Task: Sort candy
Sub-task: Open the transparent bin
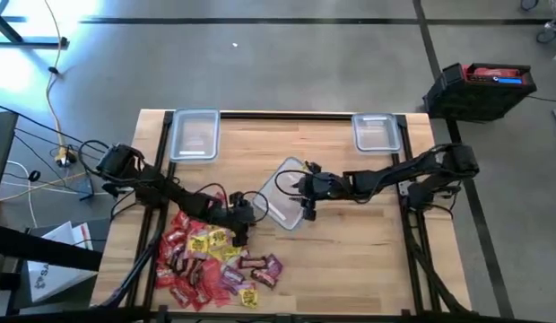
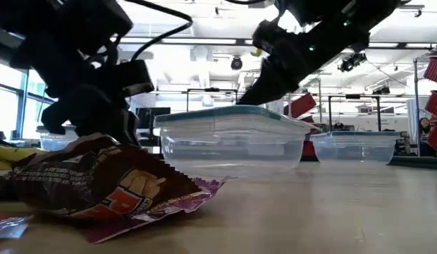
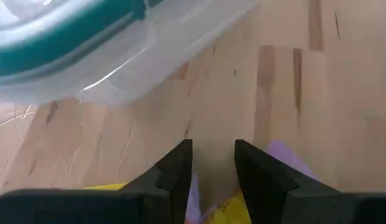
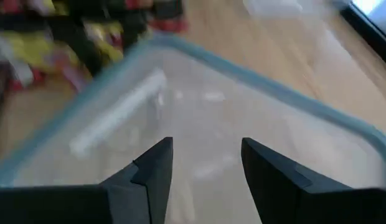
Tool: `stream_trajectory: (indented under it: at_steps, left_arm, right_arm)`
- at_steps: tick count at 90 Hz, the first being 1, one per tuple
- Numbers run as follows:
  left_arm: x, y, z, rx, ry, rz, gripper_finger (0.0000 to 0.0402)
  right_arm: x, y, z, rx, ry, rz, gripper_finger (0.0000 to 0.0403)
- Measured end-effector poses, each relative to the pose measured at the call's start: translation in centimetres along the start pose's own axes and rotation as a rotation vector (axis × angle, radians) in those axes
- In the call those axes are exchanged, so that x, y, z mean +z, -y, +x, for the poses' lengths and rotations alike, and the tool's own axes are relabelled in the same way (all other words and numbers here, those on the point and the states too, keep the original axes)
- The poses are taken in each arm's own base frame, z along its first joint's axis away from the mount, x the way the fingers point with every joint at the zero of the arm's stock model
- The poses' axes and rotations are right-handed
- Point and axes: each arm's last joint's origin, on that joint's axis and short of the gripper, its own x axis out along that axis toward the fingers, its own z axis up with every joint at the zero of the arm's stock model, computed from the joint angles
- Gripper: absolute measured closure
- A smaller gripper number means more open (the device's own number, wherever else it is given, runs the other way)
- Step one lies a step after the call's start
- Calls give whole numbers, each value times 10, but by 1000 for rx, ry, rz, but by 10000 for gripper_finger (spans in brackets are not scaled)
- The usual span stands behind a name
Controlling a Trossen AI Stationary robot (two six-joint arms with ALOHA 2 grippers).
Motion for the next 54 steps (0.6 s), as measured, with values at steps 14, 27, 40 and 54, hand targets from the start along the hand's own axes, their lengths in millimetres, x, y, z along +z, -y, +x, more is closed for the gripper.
stream_trajectory:
  at_steps: [14,27,40,54]
  left_arm:
    - [-12,-10,0,-20,77,-53,295]
    - [-13,-15,-3,-49,206,-76,295]
    - [-12,-22,-3,-35,239,-68,295]
    - [-5,-23,-1,-71,289,-57,295]
  right_arm:
    - [-7,-3,17,3,36,54,240]
    - [-12,-5,29,7,76,72,240]
    - [-16,-5,35,13,83,90,240]
    - [-17,-3,38,8,84,90,240]
